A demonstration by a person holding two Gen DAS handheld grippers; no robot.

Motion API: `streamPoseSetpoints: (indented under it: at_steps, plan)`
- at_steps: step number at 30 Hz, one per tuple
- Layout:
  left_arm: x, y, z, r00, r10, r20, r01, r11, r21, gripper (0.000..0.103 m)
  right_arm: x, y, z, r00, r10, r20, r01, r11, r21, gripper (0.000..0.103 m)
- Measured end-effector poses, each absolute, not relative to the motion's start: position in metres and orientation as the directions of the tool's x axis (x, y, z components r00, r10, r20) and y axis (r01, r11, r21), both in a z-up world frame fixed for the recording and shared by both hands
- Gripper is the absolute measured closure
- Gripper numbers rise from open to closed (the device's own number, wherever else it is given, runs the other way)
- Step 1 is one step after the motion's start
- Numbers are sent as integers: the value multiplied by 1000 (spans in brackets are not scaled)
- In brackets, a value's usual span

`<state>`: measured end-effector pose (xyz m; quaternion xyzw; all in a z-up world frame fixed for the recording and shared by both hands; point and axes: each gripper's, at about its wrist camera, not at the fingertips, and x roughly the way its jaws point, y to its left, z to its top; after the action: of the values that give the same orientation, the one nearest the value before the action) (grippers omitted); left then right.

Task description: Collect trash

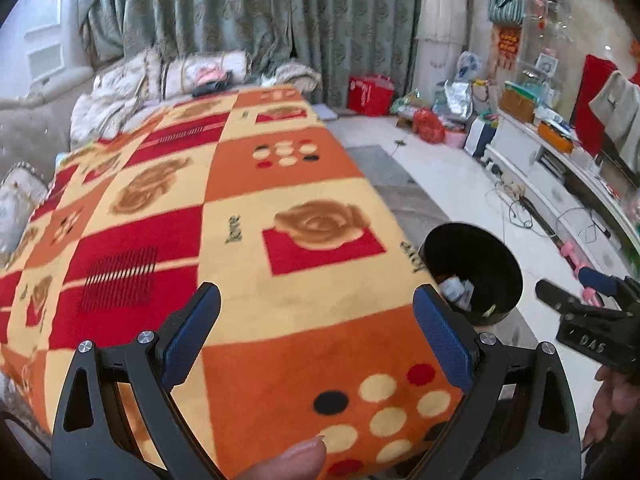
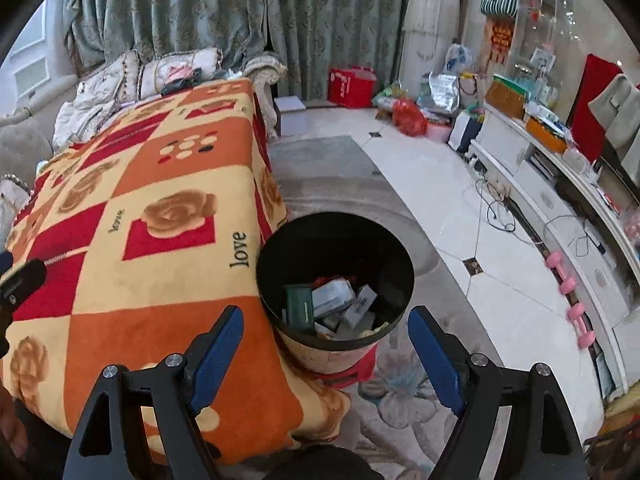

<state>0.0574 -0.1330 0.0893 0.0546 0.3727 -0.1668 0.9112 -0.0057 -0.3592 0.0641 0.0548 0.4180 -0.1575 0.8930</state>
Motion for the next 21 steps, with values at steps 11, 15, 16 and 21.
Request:
streamPoseSetpoints:
  at_steps: [11, 15, 16, 21]
  plan:
    - [42, -110, 75, 615, -228, -755, 321, 947, -24, 6, 1, -342, 64, 596, -214, -774, 309, 951, -25, 21]
    - [44, -105, 74, 604, -215, -768, 293, 955, -38, 6, 1, -337, 68, 606, -202, -770, 297, 955, -17, 21]
    - [43, -105, 74, 605, -215, -767, 291, 956, -39, 6, 1, -336, 69, 606, -200, -770, 294, 956, -17, 21]
    - [40, -104, 77, 617, -208, -759, 288, 957, -28, 6, 1, -338, 71, 612, -169, -773, 284, 959, 16, 21]
